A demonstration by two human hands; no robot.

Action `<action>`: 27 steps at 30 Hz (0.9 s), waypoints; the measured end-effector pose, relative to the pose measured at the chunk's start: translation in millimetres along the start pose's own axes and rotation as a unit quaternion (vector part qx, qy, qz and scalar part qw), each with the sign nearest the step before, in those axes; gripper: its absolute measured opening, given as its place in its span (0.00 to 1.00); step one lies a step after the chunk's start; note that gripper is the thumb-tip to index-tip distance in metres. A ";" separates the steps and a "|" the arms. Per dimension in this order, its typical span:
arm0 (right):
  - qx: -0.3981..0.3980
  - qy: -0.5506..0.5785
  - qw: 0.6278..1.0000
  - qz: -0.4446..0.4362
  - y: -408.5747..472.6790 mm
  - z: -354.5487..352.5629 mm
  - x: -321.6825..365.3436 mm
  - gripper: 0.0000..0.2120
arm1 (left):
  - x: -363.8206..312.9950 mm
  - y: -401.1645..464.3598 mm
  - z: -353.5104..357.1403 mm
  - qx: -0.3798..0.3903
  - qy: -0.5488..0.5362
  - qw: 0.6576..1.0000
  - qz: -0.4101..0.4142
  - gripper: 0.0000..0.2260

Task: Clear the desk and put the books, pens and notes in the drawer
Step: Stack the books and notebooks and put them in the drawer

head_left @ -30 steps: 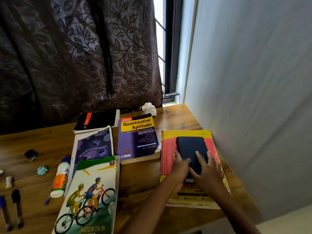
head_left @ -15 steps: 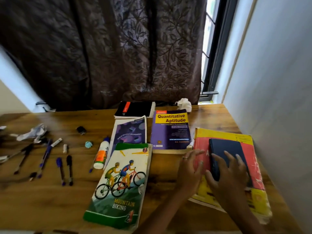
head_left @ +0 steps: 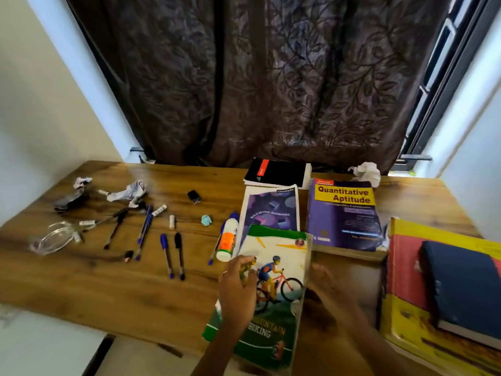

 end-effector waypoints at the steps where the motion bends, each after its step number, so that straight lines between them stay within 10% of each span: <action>1: -0.009 -0.009 1.000 0.005 8.6 7.6 0.1 0.10 | 6.6 3.4 -6.2 0.016 0.023 1.000 -0.008 0.10; 6: -0.167 -0.084 0.982 0.005 50.8 32.6 -2.9 0.14 | 30.1 9.5 -22.8 0.101 0.125 0.987 -0.003 0.35; 10: -0.266 -0.249 0.930 -0.050 83.5 33.4 29.5 0.19 | 43.5 6.1 -23.6 0.088 0.174 0.976 0.101 0.24; 16: -0.202 -0.222 0.950 -0.085 143.8 27.4 71.4 0.21 | 62.8 3.7 -27.9 0.143 0.273 0.920 0.240 0.22; 27: -0.186 -0.303 0.930 0.092 217.7 35.8 67.1 0.39 | 58.0 7.2 -28.6 0.246 0.332 0.883 0.222 0.33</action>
Point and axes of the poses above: each hand's wrist, its own y-axis towards the middle knuckle, its own z-axis out of the palm, x = y × z, the point moved 1 cm from there along y, towards the middle knuckle, and after that the axes turned 8 degrees about -y, right-handed, at the moved point
